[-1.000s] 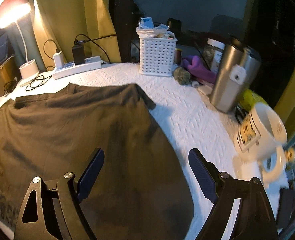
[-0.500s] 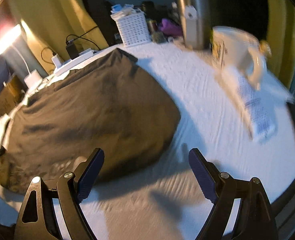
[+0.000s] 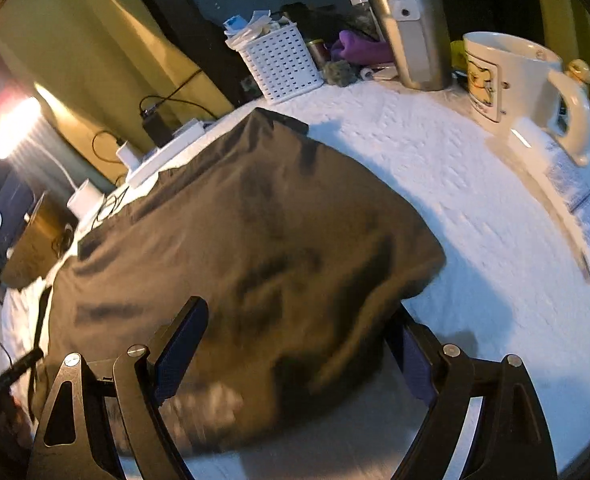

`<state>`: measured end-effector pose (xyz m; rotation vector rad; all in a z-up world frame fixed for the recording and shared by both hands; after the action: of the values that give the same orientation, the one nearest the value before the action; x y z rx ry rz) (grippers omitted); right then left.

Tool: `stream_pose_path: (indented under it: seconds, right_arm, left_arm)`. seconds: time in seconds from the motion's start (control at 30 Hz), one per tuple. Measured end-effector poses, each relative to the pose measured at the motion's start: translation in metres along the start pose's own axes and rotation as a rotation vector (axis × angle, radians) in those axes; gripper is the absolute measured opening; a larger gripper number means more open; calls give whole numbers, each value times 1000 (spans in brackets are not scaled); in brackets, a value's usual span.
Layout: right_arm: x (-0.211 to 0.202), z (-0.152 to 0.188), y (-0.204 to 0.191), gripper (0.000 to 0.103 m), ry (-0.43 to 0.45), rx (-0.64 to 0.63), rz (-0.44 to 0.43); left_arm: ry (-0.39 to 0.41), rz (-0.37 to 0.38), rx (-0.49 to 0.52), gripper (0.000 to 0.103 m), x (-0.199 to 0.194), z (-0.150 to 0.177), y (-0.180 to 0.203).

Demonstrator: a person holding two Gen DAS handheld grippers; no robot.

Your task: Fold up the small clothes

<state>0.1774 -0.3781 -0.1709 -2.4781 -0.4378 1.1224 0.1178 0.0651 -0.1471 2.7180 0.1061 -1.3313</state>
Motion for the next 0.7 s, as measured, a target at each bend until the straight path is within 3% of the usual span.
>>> stream_pose_path:
  seconds: [0.17,0.27,0.37,0.47,0.7]
  right_arm:
    - [25,-14,-14,83,28,-7,-32]
    - [39,-17,-21,46,28,0,-33]
    - [50,-18,-32,41,1,-35,-53]
    - [57,-19,-36,21,-32,-55,-79]
    - [45,-25,-14,17,-10,-16,-147]
  left_arm:
    - [-12,-25,-13,59,6,-6,-12]
    - [-22,-40,-16,59,9,-7,-17]
    - [-30,-50,-13,59,10,-8,-18]
    - [-33,-54,-6,59,10,-9,-14]
    - [-50,-41,10,59,14,-13,8]
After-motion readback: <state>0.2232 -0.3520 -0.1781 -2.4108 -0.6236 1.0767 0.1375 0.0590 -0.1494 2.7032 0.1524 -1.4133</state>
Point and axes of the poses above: each gripper's, at about its wrist camera, not at the fingertips, and x roughly the way its jaws point, y to its right, z to its underside, the point moved 3 cm from there along x, roughly the way its jaws point, and after that the axes turned 8 degrees about -z, right-handed, at the moved point
